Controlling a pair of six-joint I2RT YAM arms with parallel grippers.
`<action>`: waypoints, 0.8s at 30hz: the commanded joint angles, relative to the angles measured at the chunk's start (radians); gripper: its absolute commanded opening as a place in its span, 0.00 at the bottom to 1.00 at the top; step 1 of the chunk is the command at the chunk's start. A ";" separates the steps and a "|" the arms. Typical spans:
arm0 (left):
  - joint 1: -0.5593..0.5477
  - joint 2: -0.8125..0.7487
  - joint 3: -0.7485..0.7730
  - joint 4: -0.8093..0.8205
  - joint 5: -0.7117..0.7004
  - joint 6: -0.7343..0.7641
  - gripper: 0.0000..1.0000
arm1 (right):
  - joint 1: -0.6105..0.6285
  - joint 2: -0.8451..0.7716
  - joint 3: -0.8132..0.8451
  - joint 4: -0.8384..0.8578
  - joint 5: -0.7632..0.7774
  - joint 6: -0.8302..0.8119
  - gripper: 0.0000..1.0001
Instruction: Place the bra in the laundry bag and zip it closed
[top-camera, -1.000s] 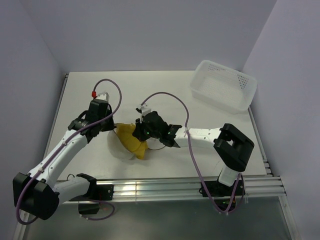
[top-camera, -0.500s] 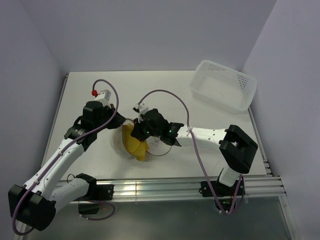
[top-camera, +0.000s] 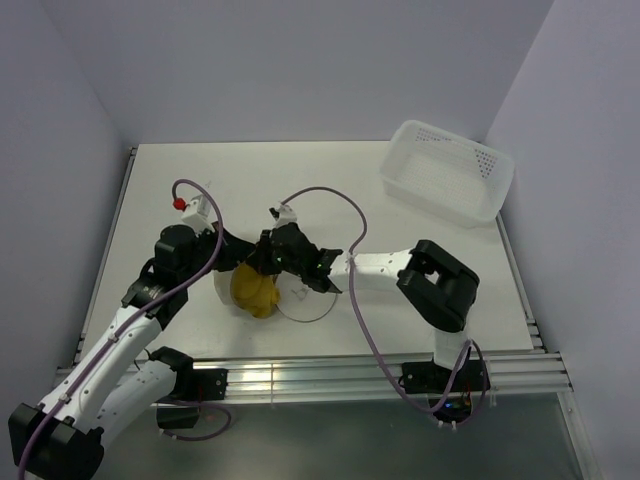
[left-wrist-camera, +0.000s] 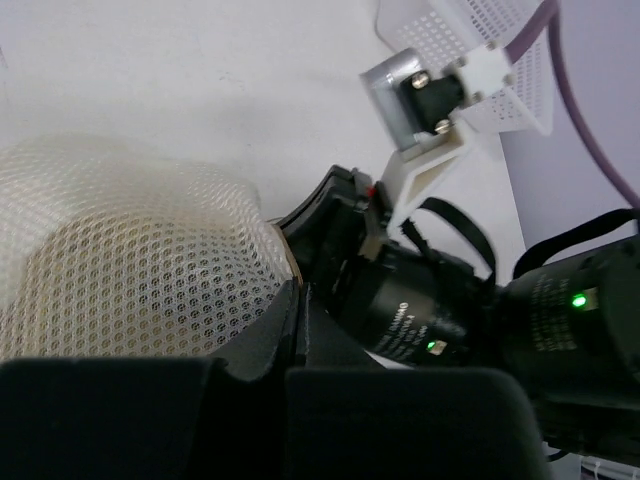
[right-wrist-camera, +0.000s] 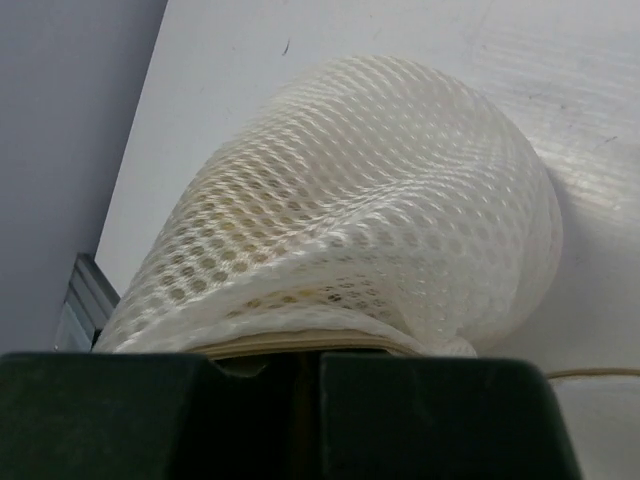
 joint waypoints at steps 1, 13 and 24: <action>-0.009 -0.029 -0.009 0.105 0.043 -0.041 0.00 | 0.019 0.050 0.051 0.057 0.082 0.093 0.00; -0.007 -0.010 -0.006 0.033 -0.077 -0.073 0.00 | 0.010 -0.025 -0.021 0.025 0.187 0.032 0.70; -0.007 -0.001 -0.021 0.027 -0.178 -0.072 0.00 | -0.035 -0.229 -0.052 -0.269 0.116 -0.161 0.94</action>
